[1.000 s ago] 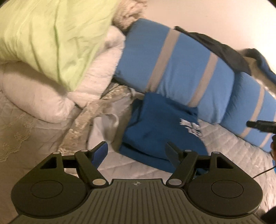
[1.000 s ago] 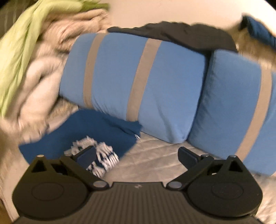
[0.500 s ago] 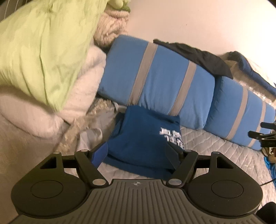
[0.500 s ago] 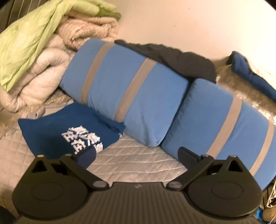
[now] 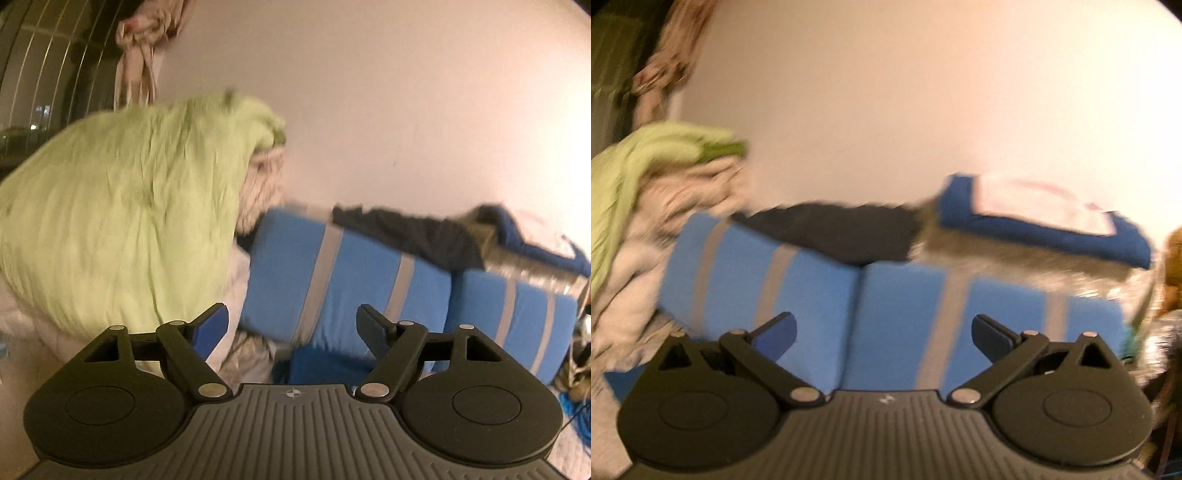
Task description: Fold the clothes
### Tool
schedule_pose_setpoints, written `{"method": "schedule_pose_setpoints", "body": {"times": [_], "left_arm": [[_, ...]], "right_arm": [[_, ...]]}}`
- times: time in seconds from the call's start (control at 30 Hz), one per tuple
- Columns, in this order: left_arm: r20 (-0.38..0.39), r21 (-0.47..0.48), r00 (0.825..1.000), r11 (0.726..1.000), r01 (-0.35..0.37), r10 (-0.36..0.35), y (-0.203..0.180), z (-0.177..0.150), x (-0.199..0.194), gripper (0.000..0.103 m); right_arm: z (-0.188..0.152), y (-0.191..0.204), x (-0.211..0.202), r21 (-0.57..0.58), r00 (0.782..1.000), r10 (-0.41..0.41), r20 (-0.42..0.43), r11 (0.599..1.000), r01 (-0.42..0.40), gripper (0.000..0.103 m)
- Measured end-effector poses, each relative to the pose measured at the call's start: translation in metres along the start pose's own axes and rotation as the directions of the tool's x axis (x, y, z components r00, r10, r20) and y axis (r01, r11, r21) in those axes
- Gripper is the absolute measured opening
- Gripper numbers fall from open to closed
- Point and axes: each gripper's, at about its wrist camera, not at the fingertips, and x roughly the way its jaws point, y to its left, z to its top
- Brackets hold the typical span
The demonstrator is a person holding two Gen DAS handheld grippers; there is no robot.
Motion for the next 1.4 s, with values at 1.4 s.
{"method": "schedule_pose_setpoints", "body": {"times": [1.4], "left_arm": [[-0.364,0.098,0.919,0.975,0.198,-0.150,-0.046,-0.183,0.020,0.080]], "right_arm": [[-0.259,-0.241,-0.186,0.105,0.891,-0.108,-0.441,0.980,0.170,0.102]]}}
